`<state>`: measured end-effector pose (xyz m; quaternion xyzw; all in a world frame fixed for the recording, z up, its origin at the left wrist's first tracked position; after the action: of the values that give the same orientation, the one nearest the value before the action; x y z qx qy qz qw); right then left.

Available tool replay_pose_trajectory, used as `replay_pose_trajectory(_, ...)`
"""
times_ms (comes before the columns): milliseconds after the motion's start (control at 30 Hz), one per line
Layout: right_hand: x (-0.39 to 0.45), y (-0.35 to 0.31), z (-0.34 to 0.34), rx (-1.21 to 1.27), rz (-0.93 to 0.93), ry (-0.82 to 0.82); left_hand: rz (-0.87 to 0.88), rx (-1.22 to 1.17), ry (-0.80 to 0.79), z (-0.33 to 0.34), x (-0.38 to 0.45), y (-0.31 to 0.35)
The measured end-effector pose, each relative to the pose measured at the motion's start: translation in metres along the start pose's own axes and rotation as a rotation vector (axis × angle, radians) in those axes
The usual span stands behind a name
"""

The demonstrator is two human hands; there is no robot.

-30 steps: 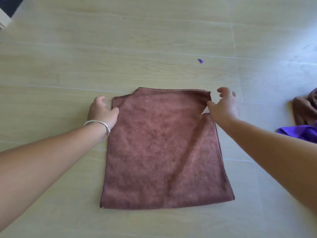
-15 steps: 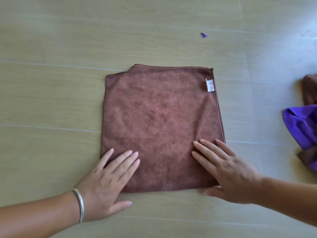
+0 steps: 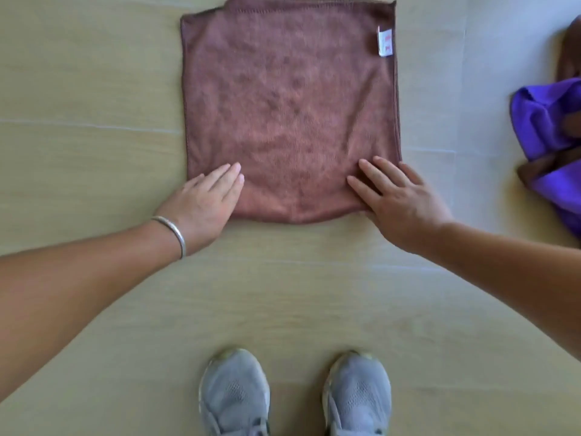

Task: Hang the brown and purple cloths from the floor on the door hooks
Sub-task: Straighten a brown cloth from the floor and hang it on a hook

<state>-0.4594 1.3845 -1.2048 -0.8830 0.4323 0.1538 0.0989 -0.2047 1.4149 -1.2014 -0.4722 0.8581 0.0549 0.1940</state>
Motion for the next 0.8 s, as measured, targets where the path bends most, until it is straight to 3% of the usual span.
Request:
replay_pose_trajectory(133, -0.019, -0.011, -0.027, -0.022, 0.047, -0.153, -0.182, -0.063, -0.237, -0.01, -0.026, -0.011)
replay_pose_trajectory(300, -0.06, -0.012, -0.118, 0.06, 0.094, -0.161, -0.272, -0.07, -0.266, -0.087, -0.078, -0.032)
replay_pose_trajectory(433, -0.09, -0.011, -0.22, 0.168, 0.18, -0.128, -0.314, -0.07, -0.248, -0.186, -0.113, -0.059)
replay_pose_trajectory(633, -0.118, -0.013, -0.387, 0.13, 0.245, -0.094, -0.349, -0.063, -0.299, -0.361, -0.148, -0.098)
replay_pose_trajectory(800, -0.162, -0.005, -0.541, 0.195, 0.289, 0.001, -0.311, -0.295, -0.301, -0.502, -0.202, -0.13)
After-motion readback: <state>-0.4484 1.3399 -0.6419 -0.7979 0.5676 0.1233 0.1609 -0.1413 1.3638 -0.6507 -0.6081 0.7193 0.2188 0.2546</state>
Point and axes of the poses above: each hand's wrist, its own x-axis towards the middle knuckle, its own z-axis out of the palm, y = z × x, the point moved 8 cm from there along x, towards the middle knuckle, and after that the axes turned 6 degrees about x, right-handed, at the moved point
